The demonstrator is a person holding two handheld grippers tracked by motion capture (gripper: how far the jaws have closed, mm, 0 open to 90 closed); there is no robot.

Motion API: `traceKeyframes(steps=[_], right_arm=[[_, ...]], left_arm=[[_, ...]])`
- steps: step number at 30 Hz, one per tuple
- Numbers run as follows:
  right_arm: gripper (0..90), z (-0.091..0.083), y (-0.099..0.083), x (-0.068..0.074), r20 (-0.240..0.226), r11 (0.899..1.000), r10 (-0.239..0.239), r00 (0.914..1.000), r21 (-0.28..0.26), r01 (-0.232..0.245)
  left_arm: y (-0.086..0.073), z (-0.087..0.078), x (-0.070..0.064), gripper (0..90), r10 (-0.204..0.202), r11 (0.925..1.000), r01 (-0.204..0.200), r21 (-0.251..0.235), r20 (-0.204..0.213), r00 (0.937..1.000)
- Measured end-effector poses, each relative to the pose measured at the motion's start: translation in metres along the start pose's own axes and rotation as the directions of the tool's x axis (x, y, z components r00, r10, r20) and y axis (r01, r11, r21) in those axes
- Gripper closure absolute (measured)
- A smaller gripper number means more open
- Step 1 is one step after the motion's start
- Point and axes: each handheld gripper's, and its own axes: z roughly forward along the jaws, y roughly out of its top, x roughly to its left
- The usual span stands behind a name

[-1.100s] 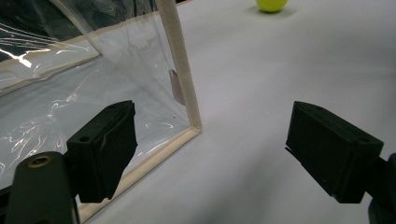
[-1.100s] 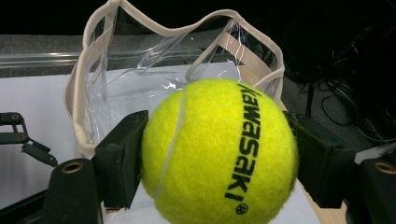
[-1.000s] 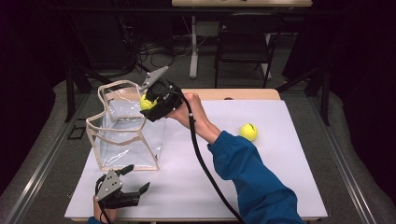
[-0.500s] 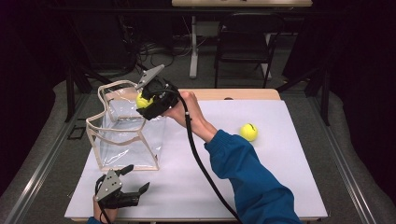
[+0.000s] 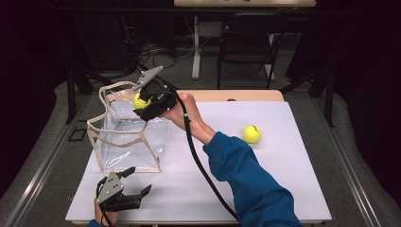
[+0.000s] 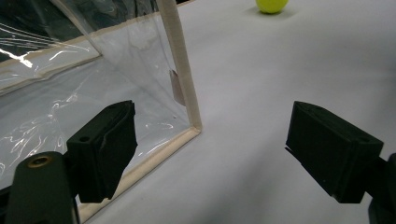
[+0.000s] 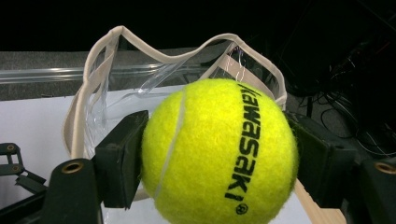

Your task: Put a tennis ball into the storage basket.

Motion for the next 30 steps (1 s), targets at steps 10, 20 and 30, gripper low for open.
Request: traceKeyframes(steps=[10,20,30], right_arm=[[25.8,0.003,0.002,0.003,0.007,0.999,-0.001,1.0,-0.032,0.001],[25.8,0.007,0.004,0.006,0.01,0.999,0.002,0.9999,-0.048,-0.002],[25.8,0.014,0.005,0.008,0.006,0.998,0.003,1.0,-0.058,-0.003]], left_arm=[[0.0,0.0,0.0,16.1,-0.006,1.0,0.006,-0.001,-0.002,1.0],[0.0,0.0,0.0,16.1,0.0,1.0,0.0,-0.004,0.0,1.0],[0.0,-0.001,0.0,16.1,-0.001,1.0,0.001,-0.003,-0.002,1.0]])
